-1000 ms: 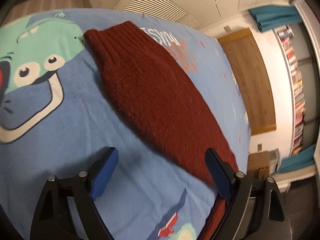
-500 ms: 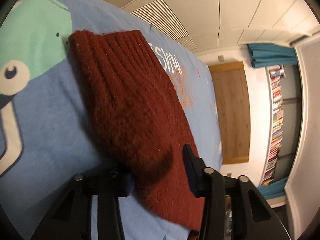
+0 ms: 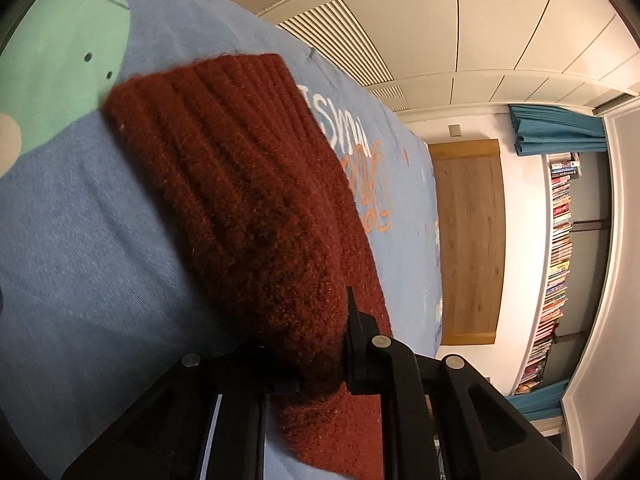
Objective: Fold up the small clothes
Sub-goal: 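Carry the held cuff across the sweater body and open the left gripper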
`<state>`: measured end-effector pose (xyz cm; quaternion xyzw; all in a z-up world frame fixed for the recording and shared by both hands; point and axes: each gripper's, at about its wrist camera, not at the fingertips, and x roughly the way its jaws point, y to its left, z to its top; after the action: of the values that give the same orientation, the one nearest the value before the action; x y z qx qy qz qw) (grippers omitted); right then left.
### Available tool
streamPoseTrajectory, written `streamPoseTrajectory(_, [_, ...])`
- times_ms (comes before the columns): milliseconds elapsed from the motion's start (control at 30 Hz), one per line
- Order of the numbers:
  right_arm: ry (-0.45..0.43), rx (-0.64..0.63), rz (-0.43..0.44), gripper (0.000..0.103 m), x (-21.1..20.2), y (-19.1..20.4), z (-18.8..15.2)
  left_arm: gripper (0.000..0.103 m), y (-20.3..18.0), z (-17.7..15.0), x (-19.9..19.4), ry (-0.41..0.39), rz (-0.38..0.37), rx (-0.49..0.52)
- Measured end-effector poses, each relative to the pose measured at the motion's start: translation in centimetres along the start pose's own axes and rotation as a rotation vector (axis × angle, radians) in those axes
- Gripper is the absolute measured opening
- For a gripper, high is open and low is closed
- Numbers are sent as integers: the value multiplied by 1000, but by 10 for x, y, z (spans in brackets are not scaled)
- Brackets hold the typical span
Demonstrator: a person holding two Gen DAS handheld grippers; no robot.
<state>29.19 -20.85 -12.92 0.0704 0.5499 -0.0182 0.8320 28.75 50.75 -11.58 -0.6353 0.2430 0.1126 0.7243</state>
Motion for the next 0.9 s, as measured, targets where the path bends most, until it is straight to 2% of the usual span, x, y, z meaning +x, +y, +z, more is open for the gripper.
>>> streamPoseTrajectory(233, [-16, 12, 32, 66, -2, -7, 0, 11, -27, -16, 3, 7, -24, 27])
streamPoseTrajectory(433, [-45, 30, 67, 66, -14, -15, 0, 11, -68, -40, 6, 41, -103, 66])
streamPoseTrajectory(633, [-98, 46, 90, 66, -32, -29, -2, 11, -115, -75, 12, 107, -178, 117])
streamPoseTrajectory(900, [-145, 87, 119, 66, -51, -59, -11, 11, -177, -138, 29, 215, -276, 165])
